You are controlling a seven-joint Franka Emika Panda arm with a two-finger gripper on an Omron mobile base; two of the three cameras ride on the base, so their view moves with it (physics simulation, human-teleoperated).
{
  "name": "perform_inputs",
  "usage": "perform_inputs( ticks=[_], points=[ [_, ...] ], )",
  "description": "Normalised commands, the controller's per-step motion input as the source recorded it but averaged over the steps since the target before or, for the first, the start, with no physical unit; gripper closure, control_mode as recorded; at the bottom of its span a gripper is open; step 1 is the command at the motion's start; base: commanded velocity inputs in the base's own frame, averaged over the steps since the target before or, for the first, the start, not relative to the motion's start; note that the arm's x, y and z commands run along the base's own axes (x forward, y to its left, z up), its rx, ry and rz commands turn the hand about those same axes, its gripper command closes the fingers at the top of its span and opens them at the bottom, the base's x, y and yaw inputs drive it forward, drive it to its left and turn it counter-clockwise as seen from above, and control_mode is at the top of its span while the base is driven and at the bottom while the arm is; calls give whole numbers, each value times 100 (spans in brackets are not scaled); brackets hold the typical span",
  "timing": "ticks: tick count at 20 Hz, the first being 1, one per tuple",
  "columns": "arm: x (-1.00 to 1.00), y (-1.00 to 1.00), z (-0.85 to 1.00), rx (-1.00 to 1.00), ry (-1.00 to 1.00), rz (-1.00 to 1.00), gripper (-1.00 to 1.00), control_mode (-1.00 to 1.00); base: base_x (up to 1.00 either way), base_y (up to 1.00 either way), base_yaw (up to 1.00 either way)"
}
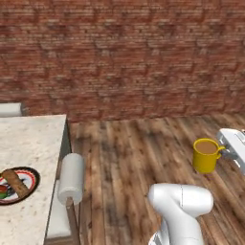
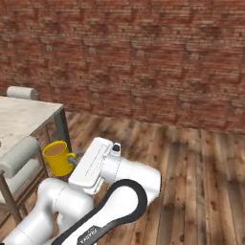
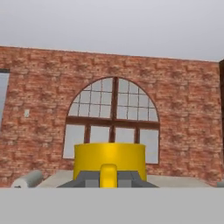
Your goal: Pick up the brewed coffee from the coffee machine and place it next to the breakfast plate on the dining counter.
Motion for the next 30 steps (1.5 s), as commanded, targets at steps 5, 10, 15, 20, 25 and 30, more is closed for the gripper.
perform_inputs(
  ticks=[5, 10, 15, 20, 25, 30],
  points=[
    [0, 0, 0, 0, 0, 0, 100, 100, 100, 0, 52],
    [0, 0, 0, 0, 0, 0, 100, 100, 100, 0, 56],
    [0, 0, 0, 0, 0, 0, 100, 100, 94, 0, 62],
    [0, 0, 0, 0, 0, 0, 100, 100, 68, 0, 68],
    [0, 0, 0, 0, 0, 0, 100, 100, 3, 26, 77],
    [0, 0, 0, 0, 0, 0, 100, 100, -68, 30, 73]
  ],
)
